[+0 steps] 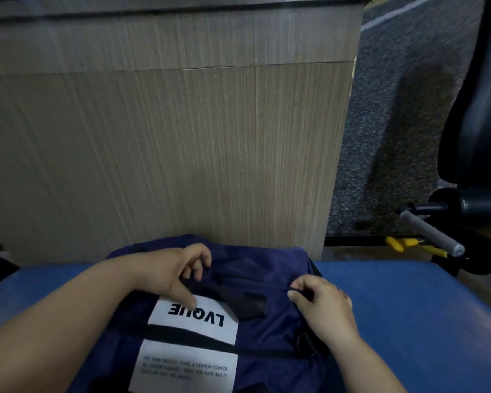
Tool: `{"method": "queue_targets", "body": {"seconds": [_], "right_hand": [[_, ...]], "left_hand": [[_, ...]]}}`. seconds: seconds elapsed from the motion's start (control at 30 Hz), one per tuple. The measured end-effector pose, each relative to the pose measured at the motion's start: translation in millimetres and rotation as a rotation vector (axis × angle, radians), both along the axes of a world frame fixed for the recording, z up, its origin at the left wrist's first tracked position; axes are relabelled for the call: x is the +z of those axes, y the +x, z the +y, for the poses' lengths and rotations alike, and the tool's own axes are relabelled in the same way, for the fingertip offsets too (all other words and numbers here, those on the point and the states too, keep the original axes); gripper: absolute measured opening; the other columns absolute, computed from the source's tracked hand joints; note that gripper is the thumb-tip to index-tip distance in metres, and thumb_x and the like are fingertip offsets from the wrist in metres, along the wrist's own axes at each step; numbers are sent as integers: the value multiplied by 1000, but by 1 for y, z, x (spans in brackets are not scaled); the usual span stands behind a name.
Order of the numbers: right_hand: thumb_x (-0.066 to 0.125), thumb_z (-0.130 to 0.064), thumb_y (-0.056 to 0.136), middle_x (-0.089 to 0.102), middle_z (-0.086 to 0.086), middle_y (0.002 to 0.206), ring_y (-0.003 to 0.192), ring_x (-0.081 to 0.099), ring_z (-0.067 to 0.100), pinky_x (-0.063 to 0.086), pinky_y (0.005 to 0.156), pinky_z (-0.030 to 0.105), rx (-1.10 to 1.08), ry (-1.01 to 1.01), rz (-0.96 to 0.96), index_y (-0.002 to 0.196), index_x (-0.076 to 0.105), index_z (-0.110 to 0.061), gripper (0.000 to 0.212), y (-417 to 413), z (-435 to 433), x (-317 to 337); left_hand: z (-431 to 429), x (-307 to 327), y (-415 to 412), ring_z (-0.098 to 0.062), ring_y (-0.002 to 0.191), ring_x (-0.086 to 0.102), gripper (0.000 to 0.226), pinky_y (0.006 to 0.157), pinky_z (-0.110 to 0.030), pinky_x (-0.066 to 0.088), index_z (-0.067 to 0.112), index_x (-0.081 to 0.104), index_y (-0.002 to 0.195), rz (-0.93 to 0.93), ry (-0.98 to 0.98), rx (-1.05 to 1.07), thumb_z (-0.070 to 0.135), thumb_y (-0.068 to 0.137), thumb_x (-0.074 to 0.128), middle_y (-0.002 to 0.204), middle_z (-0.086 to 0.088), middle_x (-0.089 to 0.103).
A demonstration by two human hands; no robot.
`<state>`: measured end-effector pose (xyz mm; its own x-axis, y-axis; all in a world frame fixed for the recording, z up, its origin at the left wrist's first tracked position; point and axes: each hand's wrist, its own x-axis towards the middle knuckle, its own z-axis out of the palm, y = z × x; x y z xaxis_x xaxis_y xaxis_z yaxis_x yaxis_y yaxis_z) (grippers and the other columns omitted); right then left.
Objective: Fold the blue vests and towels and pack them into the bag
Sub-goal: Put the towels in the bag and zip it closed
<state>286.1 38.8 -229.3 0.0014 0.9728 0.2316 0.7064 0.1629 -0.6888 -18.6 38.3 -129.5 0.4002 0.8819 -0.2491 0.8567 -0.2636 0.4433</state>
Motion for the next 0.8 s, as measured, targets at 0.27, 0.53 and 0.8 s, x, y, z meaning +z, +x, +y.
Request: {"method": "queue_targets", "body": {"seconds": [0.27,0.53,0.8], "right_hand": [[49,-85,70,57,-35,113,118,45,-15,2,120,32,444,284,58,108,62,-47,55,-29,-22,14],[72,-76,55,10,-40,147,139,3,-13,-18,118,45,695,-5,-307,120,30,-73,77,-52,-43,17],[67,-82,56,3,-43,149,141,-3,-13,-16,118,44,698,19,-307,133,37,-55,87,-69,-56,20]], "left_hand": [[29,-45,-16,-5,62,44,53,61,-18,35,33,35,55,-194,616,116,23,75,83,66,10,44],[-4,-13,-11,-2,72,53,43,73,-28,42,32,57,74,242,364,93,69,88,39,75,12,60],[-69,-29,-72,15,135,-2,120,113,-29,-22,50,7,147,387,188,-63,91,45,56,143,40,9]]}}
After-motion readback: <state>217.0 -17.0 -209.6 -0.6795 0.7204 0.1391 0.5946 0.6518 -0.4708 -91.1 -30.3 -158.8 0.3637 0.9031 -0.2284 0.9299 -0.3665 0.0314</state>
